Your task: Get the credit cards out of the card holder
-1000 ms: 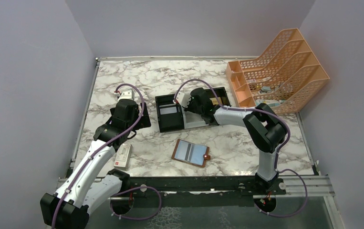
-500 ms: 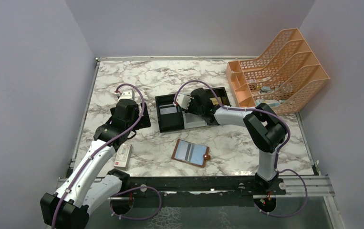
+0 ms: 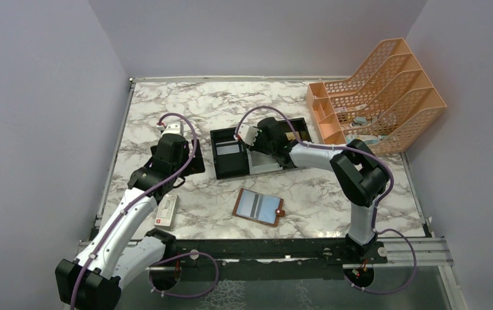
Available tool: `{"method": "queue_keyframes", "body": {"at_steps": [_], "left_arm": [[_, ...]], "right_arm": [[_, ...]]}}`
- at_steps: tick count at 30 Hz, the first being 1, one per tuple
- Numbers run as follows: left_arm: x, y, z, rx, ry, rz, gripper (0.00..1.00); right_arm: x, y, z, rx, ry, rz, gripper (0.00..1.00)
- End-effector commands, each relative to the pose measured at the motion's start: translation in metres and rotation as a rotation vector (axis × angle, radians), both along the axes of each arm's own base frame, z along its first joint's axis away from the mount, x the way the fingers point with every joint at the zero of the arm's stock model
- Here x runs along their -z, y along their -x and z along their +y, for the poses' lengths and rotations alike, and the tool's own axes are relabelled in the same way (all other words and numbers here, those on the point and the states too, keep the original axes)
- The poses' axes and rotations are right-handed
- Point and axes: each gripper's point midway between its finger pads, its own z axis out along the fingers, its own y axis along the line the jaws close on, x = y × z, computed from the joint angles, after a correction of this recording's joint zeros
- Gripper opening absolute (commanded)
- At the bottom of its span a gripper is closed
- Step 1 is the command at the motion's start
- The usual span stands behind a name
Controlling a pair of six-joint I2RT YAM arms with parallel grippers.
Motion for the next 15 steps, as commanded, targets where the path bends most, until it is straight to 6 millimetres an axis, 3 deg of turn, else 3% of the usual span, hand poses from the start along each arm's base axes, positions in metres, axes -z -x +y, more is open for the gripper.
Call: {"method": "queue_keyframes", "body": {"at_steps": [1, 15], "left_arm": [[0.004, 0.001, -0.004, 0.028, 0.005, 0.013, 0.99], [0.009, 0.001, -0.008, 0.047, 0.01, 0.033, 0.99]], "right_arm": [[-0.008, -0.003, 0.008, 0.01, -0.038, 0.02, 0.35], [0.009, 0.006, 0.009, 0.002, -0.015, 0.116, 0.36]]}}
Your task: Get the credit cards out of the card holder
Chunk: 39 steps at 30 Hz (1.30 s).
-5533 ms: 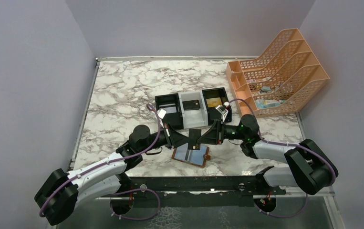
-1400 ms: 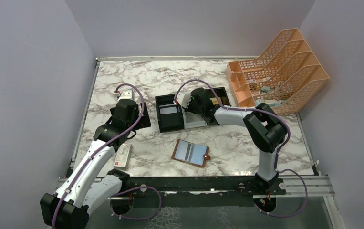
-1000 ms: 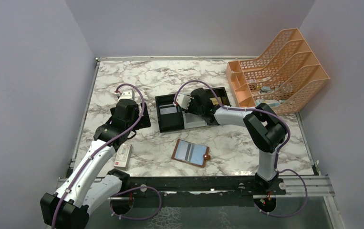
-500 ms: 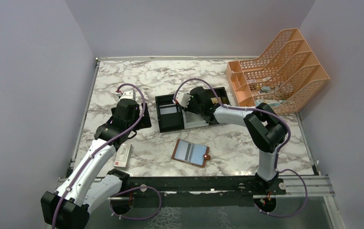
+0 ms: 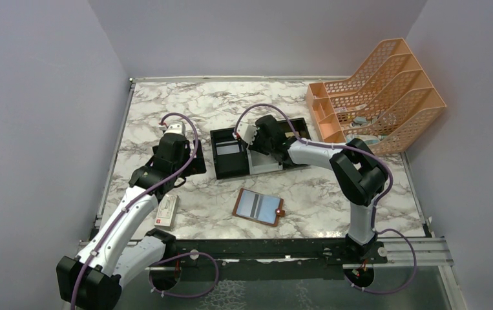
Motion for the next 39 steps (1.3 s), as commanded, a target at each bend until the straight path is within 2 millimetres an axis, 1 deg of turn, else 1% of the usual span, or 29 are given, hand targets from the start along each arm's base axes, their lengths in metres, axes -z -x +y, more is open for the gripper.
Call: {"method": "queue_keyframes", "body": {"at_steps": [1, 8, 11, 13, 15, 16, 19, 21, 23, 26, 29, 31, 35, 37, 39], "left_arm": [[0.003, 0.001, -0.004, 0.028, 0.005, 0.009, 0.99], [0.004, 0.0, -0.005, 0.032, 0.009, 0.009, 0.99], [0.004, 0.001, -0.004, 0.033, 0.008, 0.011, 0.99], [0.004, 0.001, -0.005, 0.034, 0.009, 0.009, 0.99], [0.004, 0.001, -0.005, 0.033, 0.008, 0.009, 0.99], [0.004, 0.0, -0.004, 0.033, 0.008, 0.008, 0.99], [0.003, 0.001, -0.004, 0.031, 0.008, 0.005, 0.99], [0.003, 0.001, -0.004, 0.032, 0.008, 0.003, 0.99], [0.003, 0.001, -0.004, 0.035, 0.009, 0.004, 0.99], [0.003, 0.001, -0.006, 0.043, 0.012, 0.004, 0.99], [0.002, 0.002, -0.007, 0.048, 0.016, 0.004, 0.99], [0.003, 0.002, -0.007, 0.048, 0.017, 0.003, 0.99], [0.001, 0.001, -0.006, 0.047, 0.017, -0.004, 0.99], [0.0, 0.002, -0.007, 0.05, 0.021, -0.006, 0.99], [0.0, 0.002, -0.007, 0.049, 0.022, -0.008, 0.99]], "right_arm": [[0.01, 0.004, 0.005, -0.011, -0.01, 0.058, 0.36], [0.007, 0.0, 0.001, 0.006, -0.003, 0.056, 0.36], [-0.005, -0.003, 0.004, 0.018, -0.039, 0.033, 0.36], [-0.02, -0.004, 0.009, 0.023, -0.089, 0.015, 0.36], [-0.041, -0.006, 0.011, 0.044, -0.15, -0.012, 0.36], [-0.054, -0.006, 0.011, 0.059, -0.187, -0.027, 0.36], [-0.082, -0.002, 0.006, 0.143, -0.308, -0.044, 0.36], [-0.093, 0.01, 0.002, 0.187, -0.388, -0.014, 0.36], [-0.098, 0.025, -0.003, 0.247, -0.487, 0.041, 0.36], [-0.097, 0.054, -0.008, 0.294, -0.609, 0.15, 0.36], [-0.091, 0.085, -0.012, 0.339, -0.717, 0.277, 0.36], [-0.085, 0.105, -0.012, 0.395, -0.773, 0.398, 0.36], [-0.068, 0.156, 0.001, 0.367, -0.811, 0.681, 0.34], [-0.058, 0.176, 0.003, 0.396, -0.837, 0.753, 0.34], [-0.049, 0.193, 0.005, 0.413, -0.85, 0.785, 0.34]]}}
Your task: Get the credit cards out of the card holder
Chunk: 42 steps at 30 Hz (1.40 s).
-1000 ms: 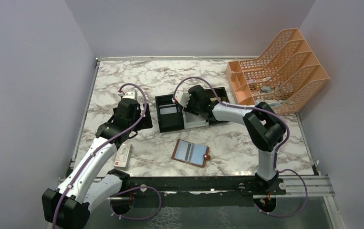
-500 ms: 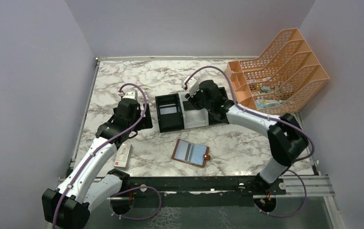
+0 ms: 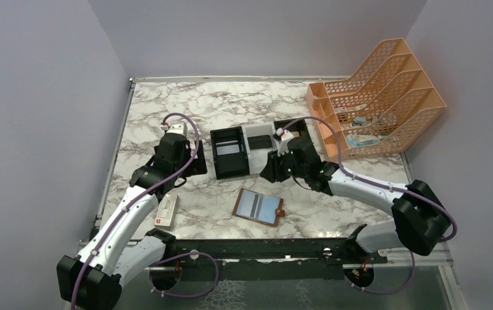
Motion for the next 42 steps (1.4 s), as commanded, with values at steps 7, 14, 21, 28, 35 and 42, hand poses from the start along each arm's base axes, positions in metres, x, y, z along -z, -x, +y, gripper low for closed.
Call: {"method": "queue_keyframes", "body": {"at_steps": [7, 14, 21, 28, 35, 42], "left_arm": [[-0.002, 0.001, -0.003, 0.023, 0.015, -0.02, 0.99], [-0.002, 0.001, -0.001, 0.018, 0.011, -0.022, 0.99], [-0.002, 0.001, -0.001, 0.018, 0.011, -0.024, 0.99], [0.0, 0.001, -0.002, 0.018, 0.009, -0.017, 0.99], [0.001, 0.001, -0.004, 0.032, 0.016, -0.01, 0.99], [0.003, 0.002, -0.012, 0.067, 0.04, -0.001, 0.99]], "right_arm": [[0.029, 0.094, 0.025, 0.003, -0.059, 0.245, 0.3], [0.05, 0.135, 0.03, -0.042, 0.033, 0.288, 0.3], [0.08, 0.154, 0.023, -0.046, 0.125, 0.343, 0.28], [0.092, 0.146, 0.001, 0.027, 0.217, 0.317, 0.27], [0.091, 0.126, -0.024, 0.133, 0.326, 0.23, 0.29], [0.055, 0.126, -0.001, 0.057, 0.181, 0.191, 0.32]]}}
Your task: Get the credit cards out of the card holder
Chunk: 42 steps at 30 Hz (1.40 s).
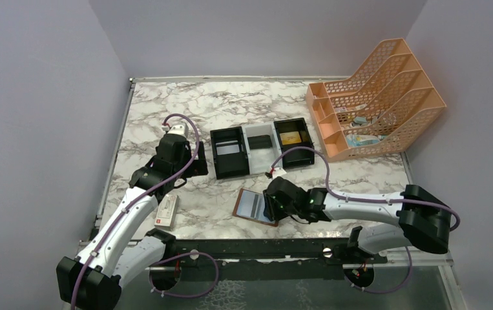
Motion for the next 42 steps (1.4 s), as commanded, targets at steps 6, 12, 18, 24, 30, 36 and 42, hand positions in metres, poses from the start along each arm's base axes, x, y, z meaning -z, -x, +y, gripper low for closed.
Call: {"method": "queue_keyframes", "body": {"at_steps": [6, 12, 18, 24, 30, 36, 42], "left_arm": [[0.005, -0.001, -0.006, 0.037, 0.014, 0.009, 0.99], [0.005, -0.001, -0.006, 0.036, 0.014, 0.008, 0.99], [0.004, 0.0, -0.008, 0.045, 0.025, 0.007, 0.99], [0.005, 0.001, -0.015, 0.076, 0.047, 0.012, 0.99], [0.003, 0.007, -0.034, 0.146, 0.134, 0.025, 0.99], [-0.001, 0.015, -0.066, 0.215, 0.325, 0.021, 0.99], [0.014, 0.026, -0.078, 0.226, 0.429, 0.062, 0.98]], "right_arm": [[-0.039, 0.036, 0.04, -0.254, -0.315, 0.029, 0.32], [-0.024, 0.058, 0.044, -0.369, -0.302, 0.114, 0.32], [0.008, 0.023, 0.009, -0.184, -0.055, 0.024, 0.32], [0.002, 0.005, -0.001, -0.135, 0.018, -0.049, 0.32], [-0.033, 0.011, 0.012, -0.182, -0.131, -0.08, 0.35], [-0.049, 0.004, 0.017, -0.132, -0.202, -0.113, 0.42], [-0.054, -0.013, 0.023, -0.077, -0.208, -0.129, 0.46]]}}
